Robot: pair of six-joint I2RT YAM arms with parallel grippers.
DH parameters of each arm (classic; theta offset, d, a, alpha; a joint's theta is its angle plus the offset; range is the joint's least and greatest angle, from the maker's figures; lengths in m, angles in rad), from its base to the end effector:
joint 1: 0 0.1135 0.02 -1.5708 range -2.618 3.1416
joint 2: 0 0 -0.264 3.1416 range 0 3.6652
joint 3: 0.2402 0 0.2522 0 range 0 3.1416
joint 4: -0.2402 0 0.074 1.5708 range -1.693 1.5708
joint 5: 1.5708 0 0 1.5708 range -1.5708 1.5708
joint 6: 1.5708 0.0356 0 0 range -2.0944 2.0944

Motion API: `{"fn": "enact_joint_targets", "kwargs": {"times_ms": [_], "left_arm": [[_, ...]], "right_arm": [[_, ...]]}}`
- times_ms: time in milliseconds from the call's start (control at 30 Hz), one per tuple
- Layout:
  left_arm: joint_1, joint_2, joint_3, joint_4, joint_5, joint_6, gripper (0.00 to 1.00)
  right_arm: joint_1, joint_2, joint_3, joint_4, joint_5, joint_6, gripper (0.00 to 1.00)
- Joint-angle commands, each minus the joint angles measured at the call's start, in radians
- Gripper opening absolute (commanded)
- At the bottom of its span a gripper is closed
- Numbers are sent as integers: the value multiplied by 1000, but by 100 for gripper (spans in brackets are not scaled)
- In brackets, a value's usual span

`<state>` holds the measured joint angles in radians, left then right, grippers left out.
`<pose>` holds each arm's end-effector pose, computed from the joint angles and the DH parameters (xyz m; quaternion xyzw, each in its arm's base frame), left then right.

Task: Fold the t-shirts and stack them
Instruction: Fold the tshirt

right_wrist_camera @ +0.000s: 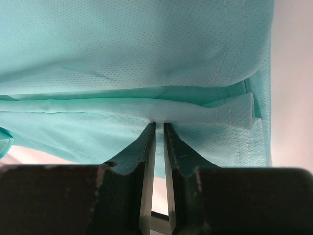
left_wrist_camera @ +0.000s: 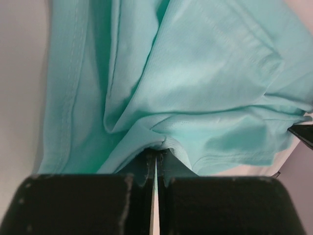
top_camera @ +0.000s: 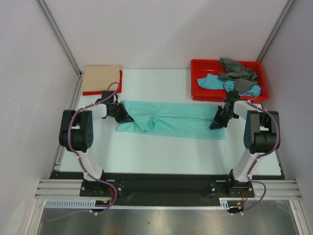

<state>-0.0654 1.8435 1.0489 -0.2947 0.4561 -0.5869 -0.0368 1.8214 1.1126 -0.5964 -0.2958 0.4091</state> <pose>0.3528 -0.0388 0.1411 -0.1918 0.9279 -0.2824 0.1497 0.3390 -0.0021 0.1511 0.1977 0.9604 0.1678 0.1017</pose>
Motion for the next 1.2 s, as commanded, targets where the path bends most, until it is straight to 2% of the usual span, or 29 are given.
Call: {"fn": "enact_joint_targets", "kwargs": {"times_ms": [0,233,333,433,633,767,800,867,933,967,1067,1167], "left_arm": [[2,29,77,52,13,-30,0],[33,79,128,94,72,-44,0],[53,34,47,155,87,-62,2],[61,7,19,204,127,-50,11],[91,-47,-99,359,179,-103,13],[93,-105,-136,345,176,-122,13],[93,-150,-145,339,173,-119,23],[93,-199,-170,309,147,-107,36],[93,-266,-176,267,127,-76,41],[92,-288,-181,250,127,-71,48],[87,-311,-191,241,156,-67,53],[73,-282,-184,194,165,-53,54]], "right_arm": [[3,29,-13,10,11,-20,17],[3,44,3,-5,18,-39,17],[3,50,13,-13,33,-50,17],[3,61,15,-11,30,-55,17],[3,78,13,-6,26,-59,17],[5,50,27,-25,18,-52,18],[9,26,33,-35,14,-49,18],[18,1,61,-51,9,-41,22],[34,-30,90,-78,6,-32,28],[66,-39,110,-88,7,-23,31],[152,-48,193,-105,7,8,44],[247,-18,272,-69,-61,48,54]]}}
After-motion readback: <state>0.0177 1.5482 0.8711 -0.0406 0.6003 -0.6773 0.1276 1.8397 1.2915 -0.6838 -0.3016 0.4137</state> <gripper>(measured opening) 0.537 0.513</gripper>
